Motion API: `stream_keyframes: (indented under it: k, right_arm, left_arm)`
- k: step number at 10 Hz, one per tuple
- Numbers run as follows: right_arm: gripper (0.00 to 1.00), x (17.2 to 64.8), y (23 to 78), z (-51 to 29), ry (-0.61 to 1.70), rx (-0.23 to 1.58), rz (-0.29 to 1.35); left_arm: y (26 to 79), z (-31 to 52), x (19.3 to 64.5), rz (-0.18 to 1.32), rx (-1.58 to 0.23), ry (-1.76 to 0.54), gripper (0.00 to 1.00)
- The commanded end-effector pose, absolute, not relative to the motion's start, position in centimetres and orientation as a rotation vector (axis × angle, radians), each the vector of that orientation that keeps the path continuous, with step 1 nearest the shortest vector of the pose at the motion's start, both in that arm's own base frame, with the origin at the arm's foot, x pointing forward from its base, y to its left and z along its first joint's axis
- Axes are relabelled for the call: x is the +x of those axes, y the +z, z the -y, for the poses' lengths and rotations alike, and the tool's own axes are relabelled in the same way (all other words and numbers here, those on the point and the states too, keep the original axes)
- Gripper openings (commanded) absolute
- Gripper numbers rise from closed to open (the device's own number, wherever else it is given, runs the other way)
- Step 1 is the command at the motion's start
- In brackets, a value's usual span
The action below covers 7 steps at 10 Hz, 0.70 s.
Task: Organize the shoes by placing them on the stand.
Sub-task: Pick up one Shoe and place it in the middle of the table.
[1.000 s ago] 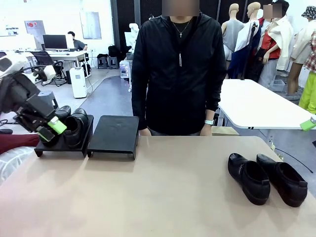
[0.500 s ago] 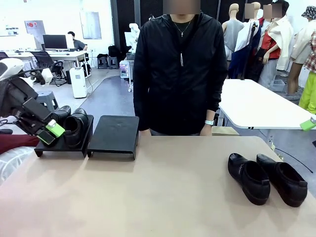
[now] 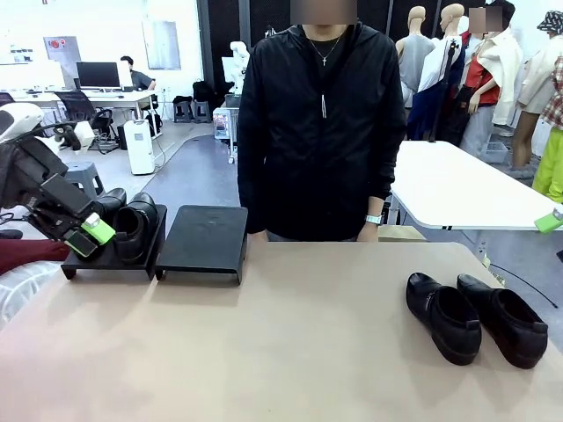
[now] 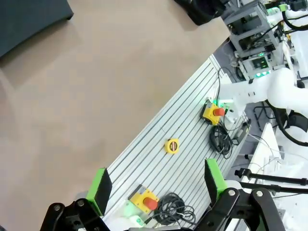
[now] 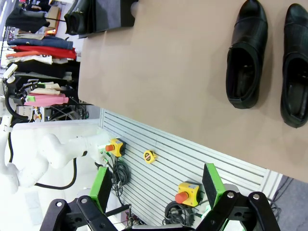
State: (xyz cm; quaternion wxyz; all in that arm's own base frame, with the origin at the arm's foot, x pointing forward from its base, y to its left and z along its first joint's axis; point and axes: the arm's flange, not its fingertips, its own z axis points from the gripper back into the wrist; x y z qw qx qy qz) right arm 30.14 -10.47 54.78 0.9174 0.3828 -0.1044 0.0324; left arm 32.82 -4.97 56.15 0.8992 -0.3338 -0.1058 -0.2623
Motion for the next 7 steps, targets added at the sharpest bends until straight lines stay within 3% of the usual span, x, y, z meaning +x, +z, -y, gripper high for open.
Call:
stream_keyframes:
  k: [1, 6, 7]
  right_arm:
    - [1.00, 30.3, 55.1, 10.5, 0.089, 0.818, 0.229]
    - [1.00, 30.1, 54.8, 10.5, 0.067, 0.787, 0.215]
    - [1.00, 31.4, 54.4, 7.0, 0.056, 0.559, 0.121]
  left_arm:
    - [56.5, 4.9, 32.8, 0.211, -0.701, -0.545, 1.00]
    - [56.5, 4.9, 32.8, 0.211, -0.701, -0.545, 1.00]
    - [56.5, 4.9, 32.8, 0.211, -0.701, -0.545, 1.00]
